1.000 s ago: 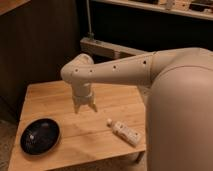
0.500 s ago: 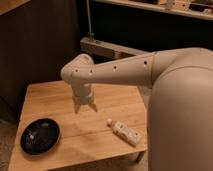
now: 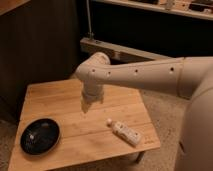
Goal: Place the bottle in the ceramic bowl
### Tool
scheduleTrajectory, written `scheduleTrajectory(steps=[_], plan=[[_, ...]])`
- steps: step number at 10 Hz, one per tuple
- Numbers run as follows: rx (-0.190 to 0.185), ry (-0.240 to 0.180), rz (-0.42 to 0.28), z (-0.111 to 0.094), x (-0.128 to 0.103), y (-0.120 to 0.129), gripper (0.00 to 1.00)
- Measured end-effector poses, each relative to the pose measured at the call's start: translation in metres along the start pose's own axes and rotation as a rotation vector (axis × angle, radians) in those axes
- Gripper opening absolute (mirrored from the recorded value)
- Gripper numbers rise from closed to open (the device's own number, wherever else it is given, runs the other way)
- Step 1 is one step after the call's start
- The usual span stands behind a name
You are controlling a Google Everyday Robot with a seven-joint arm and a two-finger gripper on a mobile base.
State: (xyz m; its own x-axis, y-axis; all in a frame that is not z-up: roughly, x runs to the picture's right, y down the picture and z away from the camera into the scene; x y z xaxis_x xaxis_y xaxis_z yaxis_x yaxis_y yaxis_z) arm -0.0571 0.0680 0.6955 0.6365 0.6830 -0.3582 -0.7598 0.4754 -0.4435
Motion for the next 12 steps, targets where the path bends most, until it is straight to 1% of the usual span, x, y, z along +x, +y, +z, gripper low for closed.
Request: scheduleTrajectory(steps=[1,2,4,5,7,8,9,10,11,12], plan=[[-0.002,-0.016,-0.090,-0.006,0.001,-0.006,0.65],[0.000,-0.027,-0.155,-0.011,0.003,-0.012,0.65],[0.004,-0.042,-0.235,-0.017,0.006,-0.021,0.65],[0.004,-0.037,-0.233,-0.016,0.005,-0.019,0.65],[0.008,-0.013,-0.202,-0.009,0.008,-0.014,0.65],[0.015,0.004,-0.185,-0.007,0.017,-0.016,0.65],[0.025,0.031,-0.171,-0.004,0.030,-0.017,0.65],[0.025,0.045,-0.162,0.002,0.040,-0.011,0.65],[0.023,0.047,-0.156,0.005,0.049,-0.010,0.65],[0.028,0.043,-0.146,0.010,0.064,-0.015,0.65]])
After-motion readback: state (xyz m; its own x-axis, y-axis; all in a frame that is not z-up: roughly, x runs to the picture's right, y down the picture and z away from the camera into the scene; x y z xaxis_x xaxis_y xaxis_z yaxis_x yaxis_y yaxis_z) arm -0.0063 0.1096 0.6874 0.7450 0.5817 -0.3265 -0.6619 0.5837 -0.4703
